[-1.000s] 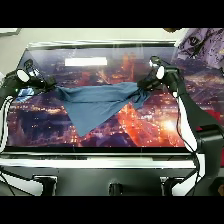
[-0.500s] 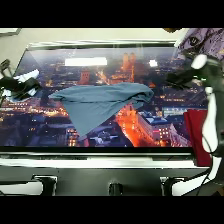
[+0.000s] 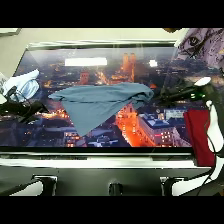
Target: Fold the clothes and pants, and hang the long-sleeved shirts on hangers.
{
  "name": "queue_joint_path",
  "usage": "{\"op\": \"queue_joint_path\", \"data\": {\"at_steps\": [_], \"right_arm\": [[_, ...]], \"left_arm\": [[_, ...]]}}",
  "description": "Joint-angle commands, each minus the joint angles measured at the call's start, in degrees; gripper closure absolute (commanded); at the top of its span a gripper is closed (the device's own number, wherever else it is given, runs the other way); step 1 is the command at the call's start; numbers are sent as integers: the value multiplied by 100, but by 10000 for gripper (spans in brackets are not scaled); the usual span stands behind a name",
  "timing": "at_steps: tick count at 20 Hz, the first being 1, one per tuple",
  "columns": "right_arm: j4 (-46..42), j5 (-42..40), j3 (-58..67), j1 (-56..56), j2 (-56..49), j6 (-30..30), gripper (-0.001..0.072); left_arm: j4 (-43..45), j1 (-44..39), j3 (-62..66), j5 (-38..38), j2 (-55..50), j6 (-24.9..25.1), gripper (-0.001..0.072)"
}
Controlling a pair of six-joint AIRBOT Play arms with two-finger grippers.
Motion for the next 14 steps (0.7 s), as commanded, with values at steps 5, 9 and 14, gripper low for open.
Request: {"op": "queue_joint_path", "data": {"at_steps": [5,9,14], "right_arm": [[234,-1207,-332,857,-503,11,233],[234,-1845,-328,955,-551,245,238],[229,-1930,-328,955,-645,264,490]], "left_arm": [[-55,-184,-229,256,59,0,-3],[-57,-181,-229,107,52,-4,-4],[-466,-166,-334,-107,-157,146,-4]]}}
